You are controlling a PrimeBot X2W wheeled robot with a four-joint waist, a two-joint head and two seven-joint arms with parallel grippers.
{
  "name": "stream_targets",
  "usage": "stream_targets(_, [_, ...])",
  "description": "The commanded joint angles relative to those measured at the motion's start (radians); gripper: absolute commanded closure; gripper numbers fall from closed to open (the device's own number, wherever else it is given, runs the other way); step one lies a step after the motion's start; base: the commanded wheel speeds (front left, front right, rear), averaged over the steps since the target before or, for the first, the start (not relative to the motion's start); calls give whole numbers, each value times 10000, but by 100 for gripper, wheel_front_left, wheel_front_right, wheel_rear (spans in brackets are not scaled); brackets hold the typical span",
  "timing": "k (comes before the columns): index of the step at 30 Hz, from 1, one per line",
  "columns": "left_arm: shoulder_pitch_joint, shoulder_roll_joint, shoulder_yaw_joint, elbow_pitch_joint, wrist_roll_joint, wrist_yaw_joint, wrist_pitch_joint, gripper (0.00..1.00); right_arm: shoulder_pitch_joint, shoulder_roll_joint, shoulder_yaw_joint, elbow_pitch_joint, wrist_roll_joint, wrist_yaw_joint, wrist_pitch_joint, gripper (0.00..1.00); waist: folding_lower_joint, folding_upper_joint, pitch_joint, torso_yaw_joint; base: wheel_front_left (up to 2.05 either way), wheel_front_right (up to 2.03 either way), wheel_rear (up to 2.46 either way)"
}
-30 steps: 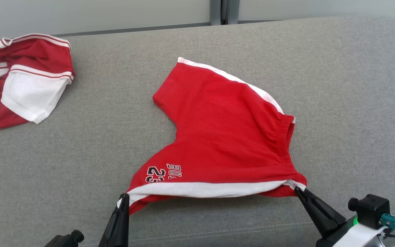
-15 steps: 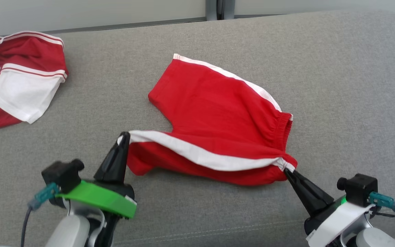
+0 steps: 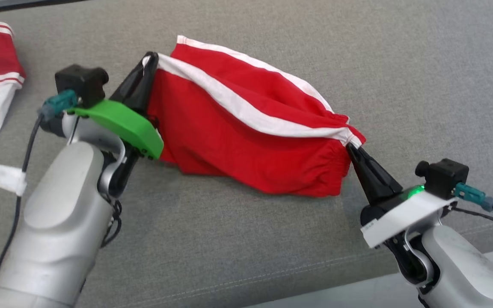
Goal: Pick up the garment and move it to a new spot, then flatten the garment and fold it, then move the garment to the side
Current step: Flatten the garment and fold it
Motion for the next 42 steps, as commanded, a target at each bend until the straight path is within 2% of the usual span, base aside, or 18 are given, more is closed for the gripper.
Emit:
stream_targets(1, [-546, 121, -81, 354, 37, -18, 41, 100, -310, 113, -14, 141, 56, -3, -95, 100, 0, 0, 967, -758, 0, 0, 0])
stream_targets(9, [-2833, 205, -882, 2421, 172, -17, -46, 100, -1545, 873, -43, 961, 242, -3, -264, 100, 0, 0, 2068, -1383, 0, 0, 0])
stream_targets(18, [-4253, 96, -1231, 4509, 274, -18, -487, 100, -2435, 1304, 54, 1692, 354, -3, -320, 100, 0, 0, 2713, -1723, 0, 0, 0])
stream_targets(35, [-5249, 177, -2032, 5995, -83, -17, -952, 100, -3157, 1654, 424, 2278, 407, -3, -323, 100, 0, 0, 2828, -1735, 0, 0, 0])
stream_targets(36, [-5265, 182, -2071, 6079, -95, -17, -971, 100, -3180, 1664, 433, 2305, 407, -3, -324, 89, 0, 0, 2802, -1729, 0, 0, 0])
stream_targets(37, [-5283, 183, -2110, 6173, -98, -17, -961, 100, -3194, 1682, 431, 2327, 409, -3, -324, 63, 0, 0, 2778, -1728, 0, 0, 0])
stream_targets(38, [-5292, 166, -2144, 6241, -120, -17, -989, 100, -3202, 1703, 436, 2352, 409, -3, -324, 11, 0, 0, 2753, -1729, 0, 0, 0])
stream_targets(39, [-5297, 152, -2175, 6297, -125, -17, -1029, 70, -3201, 1711, 432, 2371, 398, -3, -324, 0, 0, 0, 2730, -1729, 0, 0, 0])
stream_targets(41, [-5319, 85, -2219, 6407, -176, -17, -1072, 0, -3199, 1710, 433, 2409, 372, -3, -324, 0, 0, 0, 2686, -1719, 0, 0, 0])
stream_targets(42, [-5343, 48, -2229, 6454, -209, -17, -1126, 0, -3204, 1706, 428, 2419, 358, -3, -324, 0, 0, 0, 2665, -1711, 0, 0, 0])
